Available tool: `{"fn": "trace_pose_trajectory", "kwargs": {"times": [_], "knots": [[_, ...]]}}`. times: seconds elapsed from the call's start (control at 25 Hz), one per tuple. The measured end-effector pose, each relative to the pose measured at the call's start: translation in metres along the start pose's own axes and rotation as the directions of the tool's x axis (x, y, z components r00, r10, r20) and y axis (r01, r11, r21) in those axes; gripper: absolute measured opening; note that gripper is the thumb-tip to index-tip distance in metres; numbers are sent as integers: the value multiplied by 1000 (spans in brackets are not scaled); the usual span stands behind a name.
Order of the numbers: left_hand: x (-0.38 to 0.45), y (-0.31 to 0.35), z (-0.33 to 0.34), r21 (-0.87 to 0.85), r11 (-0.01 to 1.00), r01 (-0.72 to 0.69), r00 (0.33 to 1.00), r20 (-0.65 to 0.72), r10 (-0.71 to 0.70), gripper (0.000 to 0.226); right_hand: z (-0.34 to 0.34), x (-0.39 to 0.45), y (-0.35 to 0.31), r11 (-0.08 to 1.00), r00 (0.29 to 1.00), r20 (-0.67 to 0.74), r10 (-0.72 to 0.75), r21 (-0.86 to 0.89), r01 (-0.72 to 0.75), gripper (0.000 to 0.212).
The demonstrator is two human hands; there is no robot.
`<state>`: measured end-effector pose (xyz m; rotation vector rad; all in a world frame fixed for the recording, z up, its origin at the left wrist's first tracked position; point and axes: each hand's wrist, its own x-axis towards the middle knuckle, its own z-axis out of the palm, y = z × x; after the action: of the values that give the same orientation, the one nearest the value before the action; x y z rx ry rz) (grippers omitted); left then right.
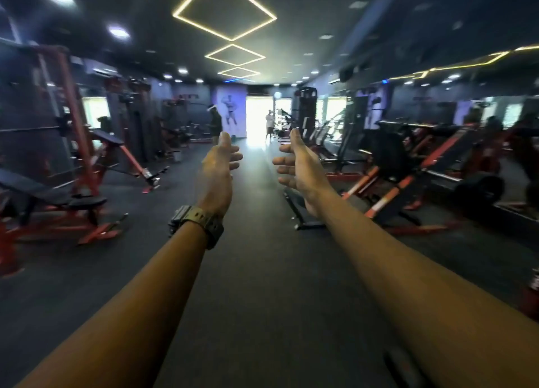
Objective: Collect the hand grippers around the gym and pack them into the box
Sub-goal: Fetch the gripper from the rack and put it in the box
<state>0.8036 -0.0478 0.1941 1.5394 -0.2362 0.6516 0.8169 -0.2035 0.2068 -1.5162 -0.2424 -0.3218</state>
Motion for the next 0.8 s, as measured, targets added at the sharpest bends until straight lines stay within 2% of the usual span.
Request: {"fn": "trace_pose_trajectory", "kwargs": {"times": [0.12, 0.28, 0.36, 0.48, 0.64, 0.8], "knots": [[-29, 17, 113, -123, 992, 36, 983, 185, -13, 65, -125, -33, -15, 996, 983, -180, -33, -82, 19, 58], [-105, 52, 263, -271, 956, 108, 902, 431, 20, 65, -287, -105, -43, 966, 874, -476, -98, -258, -32, 54], [-151, 79, 322, -345, 922, 178, 837, 546, 43, 68, -346, -151, -62, 951, 804, -585, -109, -296, -87, 55], [-229, 128, 394, -406, 874, 266, 696, 709, 118, 70, -421, -240, -104, 927, 663, -728, -175, -348, -138, 52], [-324, 187, 455, -462, 790, 403, 490, 838, 240, 72, -480, -364, -161, 896, 417, -856, -305, -406, -178, 49], [-417, 247, 476, -457, 692, 559, 234, 888, 397, 69, -480, -512, -212, 853, 11, -902, -432, -412, -321, 46]]}}
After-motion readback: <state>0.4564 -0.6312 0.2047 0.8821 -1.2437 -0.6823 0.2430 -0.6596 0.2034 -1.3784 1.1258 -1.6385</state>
